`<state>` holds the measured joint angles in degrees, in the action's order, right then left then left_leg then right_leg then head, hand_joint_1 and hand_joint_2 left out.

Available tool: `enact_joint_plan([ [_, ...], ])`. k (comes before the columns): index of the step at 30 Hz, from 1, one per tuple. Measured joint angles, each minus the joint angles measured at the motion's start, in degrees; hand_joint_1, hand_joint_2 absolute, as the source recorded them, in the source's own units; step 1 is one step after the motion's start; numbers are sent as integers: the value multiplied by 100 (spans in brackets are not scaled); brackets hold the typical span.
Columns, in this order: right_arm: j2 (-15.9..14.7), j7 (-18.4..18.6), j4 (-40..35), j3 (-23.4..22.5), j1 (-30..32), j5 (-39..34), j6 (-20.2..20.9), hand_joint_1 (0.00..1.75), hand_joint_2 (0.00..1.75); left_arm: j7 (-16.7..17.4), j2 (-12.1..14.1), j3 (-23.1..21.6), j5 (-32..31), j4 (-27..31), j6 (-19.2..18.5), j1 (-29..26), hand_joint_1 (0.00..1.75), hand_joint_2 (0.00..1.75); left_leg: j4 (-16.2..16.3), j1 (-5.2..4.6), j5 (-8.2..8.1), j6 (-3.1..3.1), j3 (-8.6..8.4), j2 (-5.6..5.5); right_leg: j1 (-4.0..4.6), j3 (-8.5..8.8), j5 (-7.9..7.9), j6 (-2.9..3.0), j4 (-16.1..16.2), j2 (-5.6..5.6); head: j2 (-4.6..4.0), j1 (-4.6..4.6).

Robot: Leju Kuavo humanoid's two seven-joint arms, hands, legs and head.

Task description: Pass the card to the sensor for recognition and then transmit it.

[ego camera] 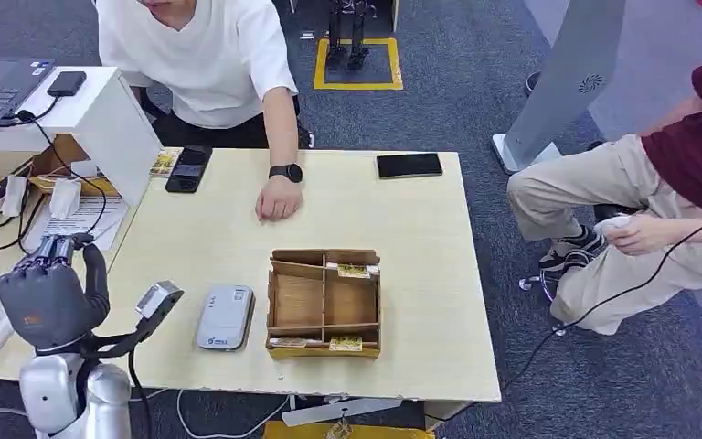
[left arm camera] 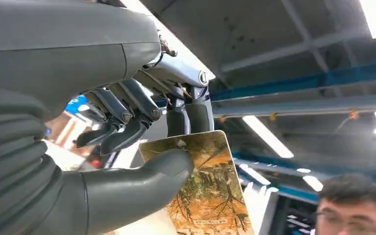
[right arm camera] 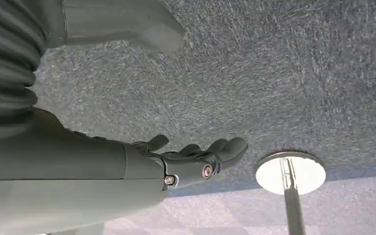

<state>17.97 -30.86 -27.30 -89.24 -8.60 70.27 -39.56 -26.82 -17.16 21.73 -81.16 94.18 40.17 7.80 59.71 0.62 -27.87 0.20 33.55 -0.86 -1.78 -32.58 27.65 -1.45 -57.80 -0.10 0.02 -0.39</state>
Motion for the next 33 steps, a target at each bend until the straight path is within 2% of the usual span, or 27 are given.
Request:
enact_joint_plan([
  [3, 0, 0, 0, 0, 0, -7, 0, 0, 175, 175, 0, 44, -77, -50, 0, -47, 175, 175, 0, 0, 0, 0, -1, 0, 0, 0, 0, 0, 0, 0, 0, 0],
  [6, 0, 13, -2, 0, 2, -30, 0, 0, 175, 627, 18, 55, -225, -151, 0, -158, 175, 175, 0, 0, -1, 0, -1, 1, 0, -1, 0, 0, 0, 1, 0, -2],
  [10, 0, 63, -11, 9, 5, -195, 2, 0, 175, 811, 31, 66, -188, -486, 0, -284, 175, 175, 0, -1, -2, -1, -1, -1, -1, -1, 1, -1, 1, -1, 0, 0],
  [12, -2, 92, -15, 9, 5, -197, 0, 0, 175, 772, 37, 133, -155, -790, 0, -303, 175, 175, 0, -1, -2, -1, -1, 0, -1, 0, 1, -1, 1, 0, 0, 0],
  [17, -2, 92, -42, 9, 8, -203, 0, 0, 175, 1531, 147, 92, 27, -1414, -85, -482, 175, 175, 0, -1, -2, -1, -2, 2, -1, -2, 1, -1, 1, 3, 0, 0],
  [19, 0, 94, -44, 9, 9, -205, 0, 0, 175, 1979, 157, -48, -148, -1506, -50, -647, 175, 175, 0, -2, -3, -1, -3, 2, -2, -3, 1, -1, 1, 3, 0, -4],
  [20, 0, 98, -48, 9, 11, -212, 0, 0, 175, 2064, 151, -103, -188, -1570, -48, -692, 175, 175, 0, -2, -2, 0, -2, -1, -2, -2, 2, -2, 1, 0, -2, 0],
  [25, 0, 96, -48, 7, 4, -232, 0, 0, 175, 2273, 144, -186, -267, -2019, -44, -743, 175, 175, 0, -1, -3, 0, -1, 1, -2, -2, 2, -2, 1, 2, 0, 0],
  [33, 0, 90, -48, 7, 2, -243, 0, 0, 175, 2361, 157, -238, -267, -2199, -37, -765, 175, 175, 0, -1, -3, 0, -1, 0, -2, -2, 2, -2, 1, 0, 0, 0],
])
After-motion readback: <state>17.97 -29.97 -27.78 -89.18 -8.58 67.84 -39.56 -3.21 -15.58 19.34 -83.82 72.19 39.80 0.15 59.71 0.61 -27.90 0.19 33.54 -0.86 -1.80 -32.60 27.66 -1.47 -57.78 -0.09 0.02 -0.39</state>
